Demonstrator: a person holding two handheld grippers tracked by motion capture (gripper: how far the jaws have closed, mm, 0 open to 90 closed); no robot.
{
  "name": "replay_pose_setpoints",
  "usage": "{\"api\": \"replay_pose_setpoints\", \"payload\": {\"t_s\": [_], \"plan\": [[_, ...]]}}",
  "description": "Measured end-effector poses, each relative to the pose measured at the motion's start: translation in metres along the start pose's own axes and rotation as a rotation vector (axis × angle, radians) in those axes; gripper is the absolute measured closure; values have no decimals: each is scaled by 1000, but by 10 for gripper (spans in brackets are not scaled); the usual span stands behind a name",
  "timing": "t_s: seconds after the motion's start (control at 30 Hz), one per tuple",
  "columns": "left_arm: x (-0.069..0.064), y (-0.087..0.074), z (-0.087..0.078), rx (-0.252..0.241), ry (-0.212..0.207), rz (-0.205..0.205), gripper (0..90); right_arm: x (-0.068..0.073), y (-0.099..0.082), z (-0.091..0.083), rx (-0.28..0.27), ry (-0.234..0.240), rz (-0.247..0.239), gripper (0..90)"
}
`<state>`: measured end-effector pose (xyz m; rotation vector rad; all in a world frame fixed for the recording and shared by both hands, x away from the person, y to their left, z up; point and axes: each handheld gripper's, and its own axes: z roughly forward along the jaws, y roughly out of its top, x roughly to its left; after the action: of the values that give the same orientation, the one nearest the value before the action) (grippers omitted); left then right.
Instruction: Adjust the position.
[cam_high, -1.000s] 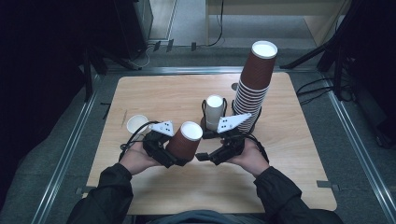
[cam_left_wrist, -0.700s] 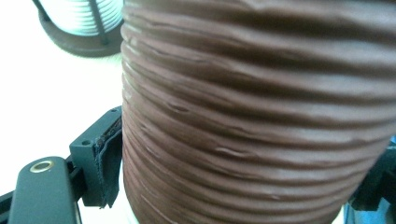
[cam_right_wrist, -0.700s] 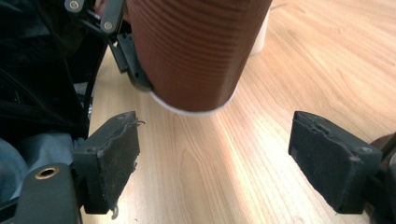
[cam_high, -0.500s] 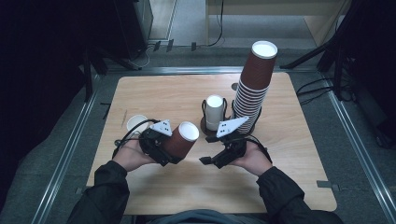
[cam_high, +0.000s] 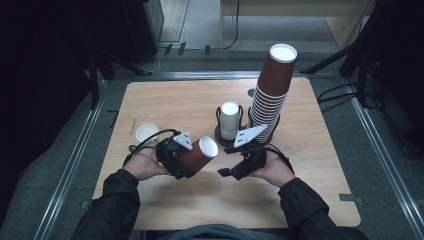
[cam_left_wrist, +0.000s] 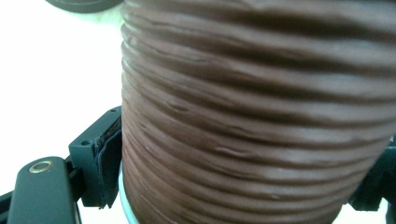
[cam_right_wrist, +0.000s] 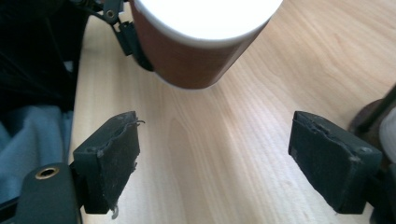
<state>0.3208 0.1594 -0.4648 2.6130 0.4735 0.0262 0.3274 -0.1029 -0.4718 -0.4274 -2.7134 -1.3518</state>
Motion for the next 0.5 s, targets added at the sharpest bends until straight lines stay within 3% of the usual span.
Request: {"api": "replay_pose_setpoints", "payload": {"t_s": [0.5], "plan": [[-12, 11, 19, 72, -44, 53, 122, 0, 4, 5, 4, 51, -6, 150]]}}
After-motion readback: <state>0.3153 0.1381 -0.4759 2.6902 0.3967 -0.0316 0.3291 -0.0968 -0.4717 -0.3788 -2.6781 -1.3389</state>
